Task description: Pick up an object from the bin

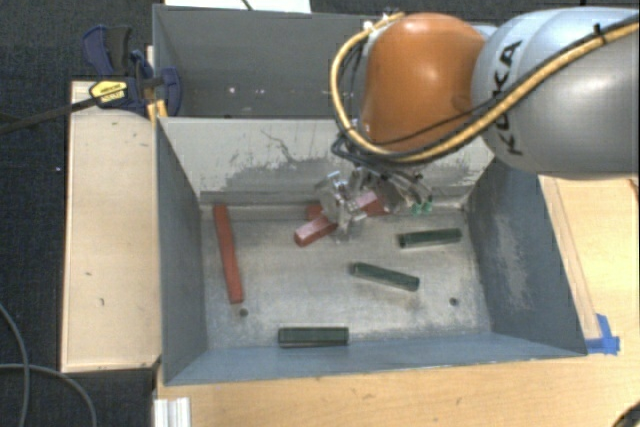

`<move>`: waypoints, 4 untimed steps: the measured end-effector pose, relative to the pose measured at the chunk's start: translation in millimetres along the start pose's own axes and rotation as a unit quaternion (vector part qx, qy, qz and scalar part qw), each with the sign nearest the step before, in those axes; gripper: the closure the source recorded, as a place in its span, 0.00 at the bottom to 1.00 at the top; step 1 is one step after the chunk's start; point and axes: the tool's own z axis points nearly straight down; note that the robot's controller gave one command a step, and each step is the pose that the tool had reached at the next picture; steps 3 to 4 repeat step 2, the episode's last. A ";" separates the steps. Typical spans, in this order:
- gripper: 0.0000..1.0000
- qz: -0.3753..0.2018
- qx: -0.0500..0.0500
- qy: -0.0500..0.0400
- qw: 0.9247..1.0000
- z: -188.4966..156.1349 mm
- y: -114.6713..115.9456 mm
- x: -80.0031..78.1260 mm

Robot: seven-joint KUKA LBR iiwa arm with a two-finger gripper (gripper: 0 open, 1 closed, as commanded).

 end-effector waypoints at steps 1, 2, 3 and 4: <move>1.00 0.001 0.000 0.000 1.000 0.1 0.1 0.1; 1.00 0.001 0.000 0.001 1.000 -51.4 8.8 -2.1; 1.00 0.001 0.000 0.001 1.000 -51.4 8.8 -2.1; 1.00 0.001 0.000 0.001 1.000 -51.4 8.8 -2.1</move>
Offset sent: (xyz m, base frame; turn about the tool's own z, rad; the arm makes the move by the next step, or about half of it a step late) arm -0.0020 0.0106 0.0606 0.0042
